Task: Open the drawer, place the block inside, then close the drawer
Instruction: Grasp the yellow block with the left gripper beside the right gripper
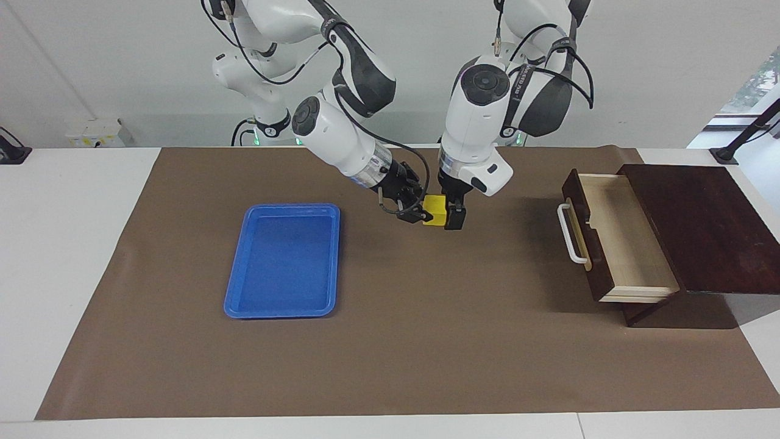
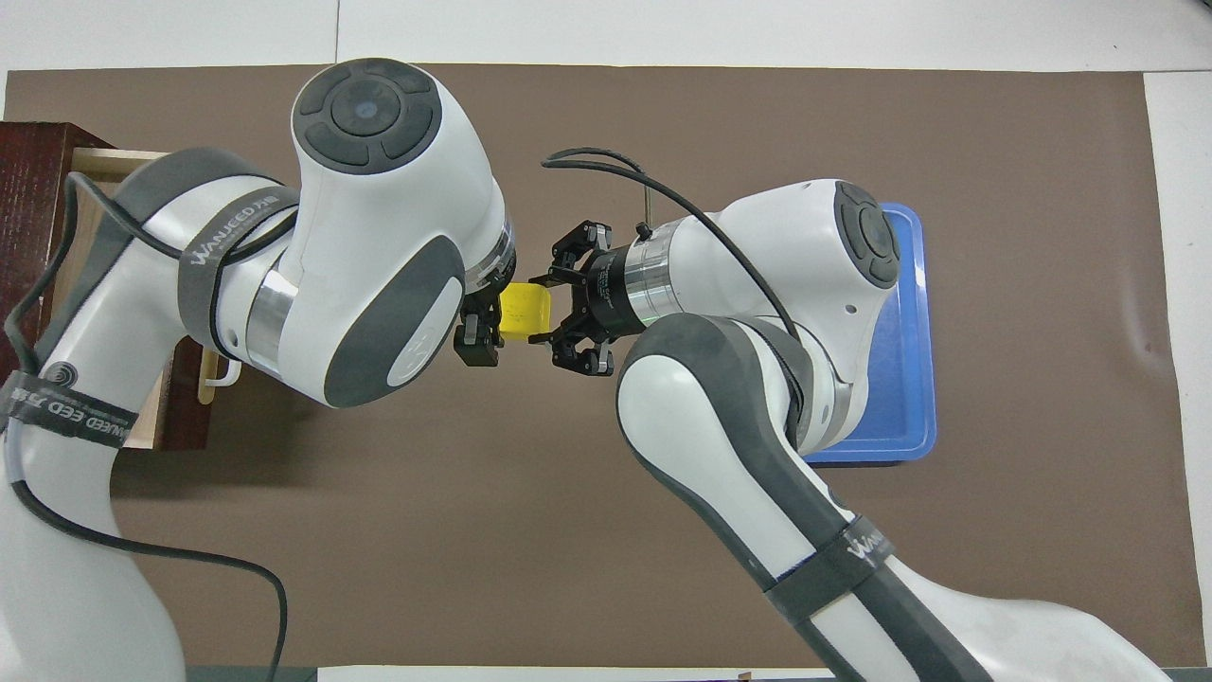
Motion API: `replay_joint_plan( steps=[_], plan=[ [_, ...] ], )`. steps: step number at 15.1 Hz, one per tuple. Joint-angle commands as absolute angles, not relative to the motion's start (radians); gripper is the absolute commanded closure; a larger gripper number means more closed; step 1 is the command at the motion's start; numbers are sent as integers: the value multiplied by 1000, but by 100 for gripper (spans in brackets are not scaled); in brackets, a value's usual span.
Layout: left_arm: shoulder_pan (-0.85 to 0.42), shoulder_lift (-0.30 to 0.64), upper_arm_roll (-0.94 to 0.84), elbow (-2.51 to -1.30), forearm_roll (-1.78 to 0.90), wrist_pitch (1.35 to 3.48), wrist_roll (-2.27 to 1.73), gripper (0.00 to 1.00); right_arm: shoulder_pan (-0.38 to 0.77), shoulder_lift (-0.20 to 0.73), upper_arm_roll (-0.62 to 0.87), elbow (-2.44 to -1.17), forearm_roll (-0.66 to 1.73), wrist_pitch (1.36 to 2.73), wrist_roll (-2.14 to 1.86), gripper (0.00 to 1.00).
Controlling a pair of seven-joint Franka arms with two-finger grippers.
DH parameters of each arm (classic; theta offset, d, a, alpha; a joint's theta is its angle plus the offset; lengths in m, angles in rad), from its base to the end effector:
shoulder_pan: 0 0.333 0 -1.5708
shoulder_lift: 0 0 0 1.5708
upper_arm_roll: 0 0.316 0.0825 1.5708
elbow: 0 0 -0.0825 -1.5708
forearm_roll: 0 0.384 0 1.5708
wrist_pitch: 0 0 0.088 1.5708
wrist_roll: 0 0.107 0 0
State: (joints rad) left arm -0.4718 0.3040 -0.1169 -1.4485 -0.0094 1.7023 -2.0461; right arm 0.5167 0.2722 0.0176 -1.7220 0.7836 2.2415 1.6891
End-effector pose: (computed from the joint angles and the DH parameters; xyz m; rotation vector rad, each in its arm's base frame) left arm 0.5438 -0.3525 0.5115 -2.3103 -2.0744 0.0854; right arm 0.5610 0.3547 0.4583 -1.7969 1.8187 0.6650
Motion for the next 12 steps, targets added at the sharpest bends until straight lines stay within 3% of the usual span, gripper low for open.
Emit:
replay_joint_plan(
  steps=[1, 8, 10, 11, 12],
  plan=[
    [-503, 253, -103, -1520, 9, 1727, -2069, 0, 512, 253, 21, -1746, 816, 2258, 1690, 100],
    [-503, 242, -104, -1557, 9, 1778, -2071, 0, 512, 253, 21, -1746, 816, 2258, 1690, 100],
    [-503, 242, -104, -1555, 9, 1782, -2071, 25, 511, 253, 21, -1744, 816, 2258, 1690, 100],
    [-503, 242, -104, -1555, 9, 1782, -2071, 44, 511, 253, 21, -1744, 816, 2258, 1690, 100],
    [-502, 242, -104, -1555, 8, 1786, -2074, 70, 511, 253, 21, -1744, 816, 2258, 1690, 100]
  ],
)
